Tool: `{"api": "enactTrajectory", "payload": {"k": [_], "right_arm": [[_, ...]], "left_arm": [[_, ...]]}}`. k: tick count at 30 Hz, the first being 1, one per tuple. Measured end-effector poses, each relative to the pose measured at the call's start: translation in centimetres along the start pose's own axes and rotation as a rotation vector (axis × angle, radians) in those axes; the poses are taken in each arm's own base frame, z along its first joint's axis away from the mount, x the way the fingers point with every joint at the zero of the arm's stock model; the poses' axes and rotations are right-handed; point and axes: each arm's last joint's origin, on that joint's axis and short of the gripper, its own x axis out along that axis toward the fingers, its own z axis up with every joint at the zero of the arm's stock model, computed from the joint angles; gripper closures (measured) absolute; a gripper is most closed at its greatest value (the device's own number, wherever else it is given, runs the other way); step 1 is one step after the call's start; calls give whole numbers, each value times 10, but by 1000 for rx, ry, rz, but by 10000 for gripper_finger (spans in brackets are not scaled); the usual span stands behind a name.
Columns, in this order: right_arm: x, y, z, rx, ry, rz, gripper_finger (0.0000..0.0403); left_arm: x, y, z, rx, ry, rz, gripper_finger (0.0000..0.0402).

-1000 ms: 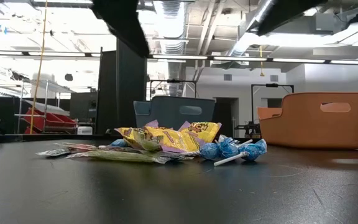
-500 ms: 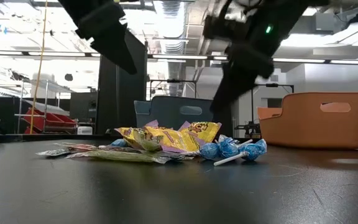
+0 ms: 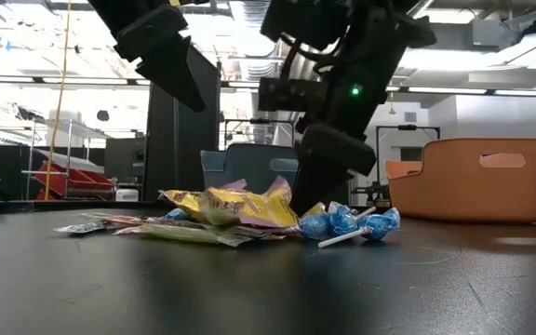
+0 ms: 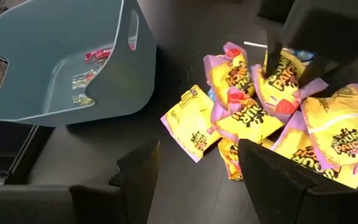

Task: Sort candy
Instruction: Put the yellow candy into the yellow bin

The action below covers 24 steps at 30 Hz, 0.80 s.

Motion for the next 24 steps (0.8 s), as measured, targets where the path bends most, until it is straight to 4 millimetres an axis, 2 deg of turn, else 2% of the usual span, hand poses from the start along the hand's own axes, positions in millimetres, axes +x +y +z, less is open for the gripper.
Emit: {"api": "enactTrajectory", "payload": {"k": [6, 9, 13, 17, 20, 24], "right_arm": [[-8, 3, 8, -20, 6, -2, 377], [-28, 7, 13, -31, -43, -31, 390], [-68, 17, 17, -50, -142, -55, 392], [-116, 24, 8, -55, -193, -75, 400], [-159, 32, -11, -35, -218, -96, 400], [-213, 53, -51, 46, -324, -181, 401]], "left_arm": [[0, 0, 0, 1, -2, 4, 189], [0, 0, 0, 2, -2, 5, 189], [0, 0, 0, 8, -2, 7, 189], [0, 0, 0, 21, -2, 7, 189], [0, 1, -1, 26, 4, 10, 189], [0, 1, -2, 29, 12, 17, 189]]}}
